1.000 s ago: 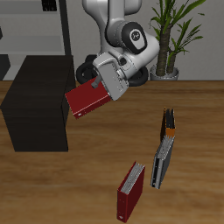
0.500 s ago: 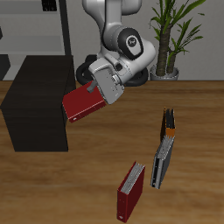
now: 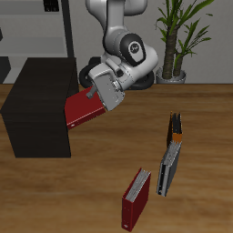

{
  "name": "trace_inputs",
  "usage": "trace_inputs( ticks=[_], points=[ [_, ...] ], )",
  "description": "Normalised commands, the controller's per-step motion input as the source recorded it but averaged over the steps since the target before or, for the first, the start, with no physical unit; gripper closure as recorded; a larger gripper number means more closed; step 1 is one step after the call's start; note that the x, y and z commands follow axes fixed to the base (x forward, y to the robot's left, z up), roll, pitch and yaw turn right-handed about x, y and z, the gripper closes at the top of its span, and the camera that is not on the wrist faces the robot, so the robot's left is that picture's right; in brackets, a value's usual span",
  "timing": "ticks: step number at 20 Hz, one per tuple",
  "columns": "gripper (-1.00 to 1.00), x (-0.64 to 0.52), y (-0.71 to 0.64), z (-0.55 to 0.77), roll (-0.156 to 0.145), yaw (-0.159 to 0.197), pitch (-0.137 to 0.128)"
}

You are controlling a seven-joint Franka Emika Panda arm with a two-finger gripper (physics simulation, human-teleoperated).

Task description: Place the left red book in the top region of the shelf

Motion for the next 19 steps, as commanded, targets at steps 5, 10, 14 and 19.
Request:
trace_inputs(
  ticks=[5,10,14,19],
  points=[
    [1.00,0.03,-0.27,0.05,-0.054,-0.016,0.003],
    [1.00,0.06,-0.29,-0.02,-0.048,-0.011,0.017],
    [1.00,0.03,-0.19,-0.08,-0.027,-0.001,0.012],
    [1.00,0.02,-0.15,-0.10,-0.021,0.003,0.025]
  ],
)
